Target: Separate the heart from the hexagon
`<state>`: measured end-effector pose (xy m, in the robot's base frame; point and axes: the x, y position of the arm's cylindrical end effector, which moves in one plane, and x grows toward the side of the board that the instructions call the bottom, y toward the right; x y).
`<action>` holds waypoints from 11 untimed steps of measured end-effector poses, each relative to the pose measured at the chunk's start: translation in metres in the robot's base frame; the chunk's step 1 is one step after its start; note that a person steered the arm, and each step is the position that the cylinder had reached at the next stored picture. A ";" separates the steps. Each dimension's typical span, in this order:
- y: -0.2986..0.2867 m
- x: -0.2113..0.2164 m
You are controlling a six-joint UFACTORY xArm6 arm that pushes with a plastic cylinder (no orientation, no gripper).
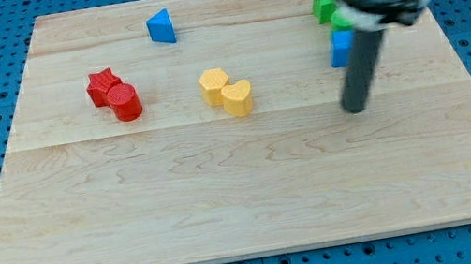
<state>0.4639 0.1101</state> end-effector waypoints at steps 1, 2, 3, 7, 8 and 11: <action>-0.075 0.010; -0.173 -0.004; -0.189 -0.031; -0.052 -0.049; -0.062 -0.048; -0.036 -0.027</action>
